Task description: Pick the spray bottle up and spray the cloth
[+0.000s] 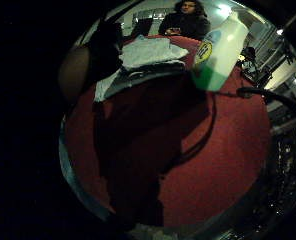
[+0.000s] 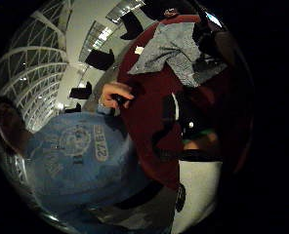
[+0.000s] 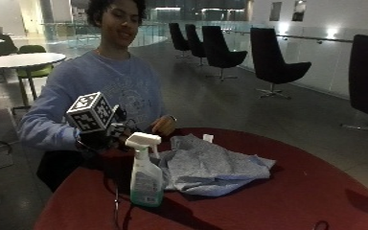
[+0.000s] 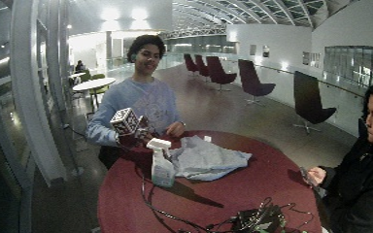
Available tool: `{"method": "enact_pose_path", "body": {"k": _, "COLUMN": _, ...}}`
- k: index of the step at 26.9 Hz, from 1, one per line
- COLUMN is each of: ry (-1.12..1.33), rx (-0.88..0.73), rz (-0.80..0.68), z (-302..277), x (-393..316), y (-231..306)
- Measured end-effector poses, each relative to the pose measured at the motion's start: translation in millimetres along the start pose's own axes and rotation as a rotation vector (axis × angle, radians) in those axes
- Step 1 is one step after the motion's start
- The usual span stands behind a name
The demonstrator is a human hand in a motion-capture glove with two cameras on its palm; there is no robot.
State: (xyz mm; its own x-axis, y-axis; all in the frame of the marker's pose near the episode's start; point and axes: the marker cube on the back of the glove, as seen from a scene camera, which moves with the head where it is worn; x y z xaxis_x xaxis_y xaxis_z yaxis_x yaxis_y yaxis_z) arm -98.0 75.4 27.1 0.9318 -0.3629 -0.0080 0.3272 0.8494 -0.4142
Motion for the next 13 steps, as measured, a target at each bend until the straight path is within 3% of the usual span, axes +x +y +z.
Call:
{"method": "enact_pose_path", "body": {"k": 9, "ry": -0.027, "rx": 0.027, "rz": 0.040, "z": -3, "x": 3, "y": 1}}
{"method": "enact_pose_path", "body": {"k": 13, "ry": -0.175, "rx": 0.073, "rz": 0.120, "z": -14, "x": 18, "y": -2}}
